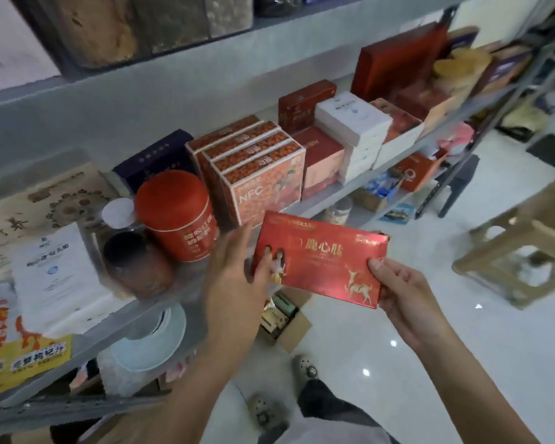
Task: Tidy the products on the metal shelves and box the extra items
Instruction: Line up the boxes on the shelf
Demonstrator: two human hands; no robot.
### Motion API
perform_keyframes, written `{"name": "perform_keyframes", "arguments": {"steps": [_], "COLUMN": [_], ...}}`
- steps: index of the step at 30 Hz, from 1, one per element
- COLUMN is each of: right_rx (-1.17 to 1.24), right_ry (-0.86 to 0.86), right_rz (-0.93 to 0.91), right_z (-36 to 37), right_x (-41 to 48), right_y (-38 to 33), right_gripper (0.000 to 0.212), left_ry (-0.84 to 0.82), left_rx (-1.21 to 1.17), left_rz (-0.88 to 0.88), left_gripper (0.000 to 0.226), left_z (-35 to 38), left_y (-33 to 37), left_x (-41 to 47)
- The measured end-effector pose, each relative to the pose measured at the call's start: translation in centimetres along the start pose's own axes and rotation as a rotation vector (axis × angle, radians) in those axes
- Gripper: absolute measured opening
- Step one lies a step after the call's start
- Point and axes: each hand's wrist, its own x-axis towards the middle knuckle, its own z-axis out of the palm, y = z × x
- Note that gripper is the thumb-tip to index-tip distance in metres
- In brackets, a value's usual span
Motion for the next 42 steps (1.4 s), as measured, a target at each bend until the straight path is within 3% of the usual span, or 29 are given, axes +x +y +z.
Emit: {"name": "perform_keyframes", "arguments": {"steps": [1, 3, 6, 8, 12, 14, 16, 21, 24, 28, 33, 37, 39, 41, 42], "right_rx": [0.019, 0.067, 0.177, 0.267, 0.397, 0.391, 0.315, -0.034, -0.217, -0.088, 0.080, 0.159, 0.196, 0.245, 0.268], "right_ry": [0.084, 0.225, 0.292, 0.287, 0.247, 0.237, 0.221, 0.415, 0.387, 0.235, 0.326, 0.399, 0.473, 0.561, 0.595], "right_rz": [-0.002, 0.007, 0.031, 0.073, 0.187, 0.181, 0.110, -0.126, -0.088, 0.015, -0.013, 0.026, 0.035, 0.036, 0.037], "right_z": [-0.8, -2.5, -4.7, -6.0, -9.1, -11.9, -15.2, -24.2, -29.4, -34.5, -38.2, -39.9, -40.9, -42.1, -42.7], "right_x": [-0.6, -1.5, -2.5, -3.1, -3.8, -4.3, -4.9, -6.3, -6.4, -7.0, -7.1, -6.0, -4.8, -3.1, -2.1], "right_y": [-0.1, -0.8, -2.1, -2.6, -4.2, -5.0, -5.7, -4.6, -4.0, -4.3, -5.1, -5.6, -6.2, -6.9, -7.4], "right_gripper": [0.026, 0.028, 0.035, 0.036, 0.036, 0.042, 0.048, 0.051, 0.060, 0.050, 0.038, 0.043, 0.046, 0.046, 0.043], "left_ry": [-0.001, -0.153, -0.405, -0.357, -0.082, -0.067, -0.127, -0.447, -0.593, -0.773, -0.947, -0.983, -0.822, -0.623, -0.599], "left_rx": [0.082, 0.091, 0.195, 0.288, 0.254, 0.237, 0.176, -0.353, -0.730, -0.901, -0.983, -0.822, -0.519, -0.290, -0.237], "left_rz": [0.231, 0.554, 0.734, 0.779, 0.884, 0.895, 0.818, 0.120, -0.101, -0.403, -0.533, -0.383, -0.066, 0.387, 0.615], "left_gripper": [0.040, 0.050, 0.069, 0.073, 0.035, 0.033, 0.041, 0.025, 0.017, 0.037, 0.043, 0.056, 0.060, 0.065, 0.076], "left_z": [1.3, 3.6, 6.5, 8.1, 11.5, 13.9, 16.5, 22.2, 25.7, 29.1, 32.0, 34.9, 36.5, 37.9, 38.8], "left_y": [0.5, 2.3, 5.1, 6.4, 9.8, 12.1, 14.5, 21.3, 24.8, 27.5, 30.1, 32.1, 32.2, 32.2, 32.3], "left_x": [-0.3, -1.2, -2.6, -3.0, -2.8, -3.5, -4.4, -6.3, -6.9, -8.3, -7.9, -7.0, -6.7, -5.9, -5.2]}}
